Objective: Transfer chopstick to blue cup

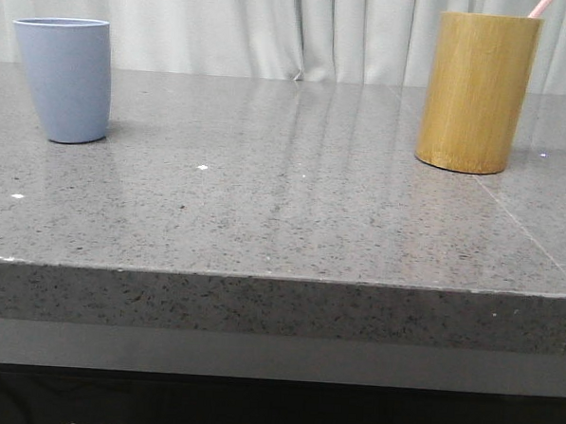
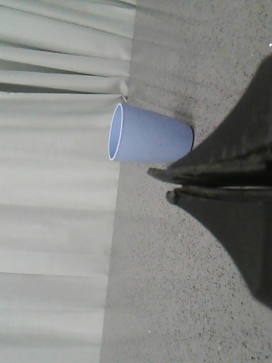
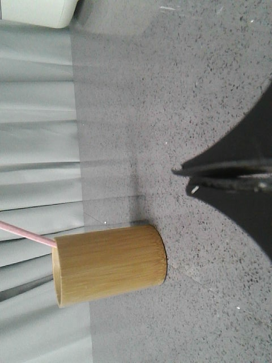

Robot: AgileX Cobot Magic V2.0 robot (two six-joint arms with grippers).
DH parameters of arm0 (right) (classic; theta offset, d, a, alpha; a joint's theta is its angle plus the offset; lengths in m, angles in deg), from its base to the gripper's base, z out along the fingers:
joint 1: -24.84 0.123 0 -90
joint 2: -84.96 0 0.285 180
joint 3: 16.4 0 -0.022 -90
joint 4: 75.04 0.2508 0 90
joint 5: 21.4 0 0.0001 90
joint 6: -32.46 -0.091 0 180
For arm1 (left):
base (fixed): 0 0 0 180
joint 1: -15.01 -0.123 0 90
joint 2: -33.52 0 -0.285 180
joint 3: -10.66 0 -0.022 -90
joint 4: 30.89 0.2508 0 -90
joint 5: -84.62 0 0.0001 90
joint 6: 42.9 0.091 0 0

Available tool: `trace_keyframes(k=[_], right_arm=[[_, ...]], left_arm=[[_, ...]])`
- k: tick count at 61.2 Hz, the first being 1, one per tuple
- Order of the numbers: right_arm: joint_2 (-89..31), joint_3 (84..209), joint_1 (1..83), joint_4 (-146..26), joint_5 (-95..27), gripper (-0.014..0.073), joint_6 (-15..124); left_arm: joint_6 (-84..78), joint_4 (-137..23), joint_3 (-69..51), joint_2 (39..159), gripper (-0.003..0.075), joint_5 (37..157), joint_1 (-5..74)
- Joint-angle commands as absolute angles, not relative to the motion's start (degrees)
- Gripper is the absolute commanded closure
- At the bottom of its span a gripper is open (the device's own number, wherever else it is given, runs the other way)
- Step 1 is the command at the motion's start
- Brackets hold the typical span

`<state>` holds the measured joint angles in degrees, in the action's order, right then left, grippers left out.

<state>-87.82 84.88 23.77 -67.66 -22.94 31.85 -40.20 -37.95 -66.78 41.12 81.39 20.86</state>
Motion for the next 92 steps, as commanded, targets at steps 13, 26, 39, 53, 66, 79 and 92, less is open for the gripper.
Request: trace_keyframes(k=[13,26,39,53,66,79,92], right_arm=[[-88.5,98.3,23.5,-68.4,-31.9,0.066,32.5],[-83.0,113.9,23.5,-68.5,-44.0,0.066,34.7],[-71.6,126.5,23.5,-68.5,-54.3,0.066,36.2],[-61.9,130.0,23.5,-68.5,-59.6,0.066,36.2],[-57.5,130.0,23.5,-68.0,-59.9,0.066,36.2],[-54.2,130.0,23.5,-68.0,-61.7,0.0526,36.2],[-53.6,130.0,23.7,-68.0,-61.9,0.0028,36.9]], left_arm=[[-40.6,-38.8,-54.8,41.2,0.0739,84.2,20.7],[-40.6,-38.8,-37.0,50.5,0.0739,99.8,20.7],[-40.5,-38.8,-23.2,63.2,0.0739,112.0,20.7],[-40.5,-39.7,-20.6,70.8,0.0739,112.2,20.7],[-40.5,-39.9,-20.6,75.4,0.0739,112.7,20.7],[-40.5,-39.0,-20.6,79.0,0.0713,113.8,20.7],[-40.4,-38.2,-20.6,82.2,0.0277,114.1,20.7]])
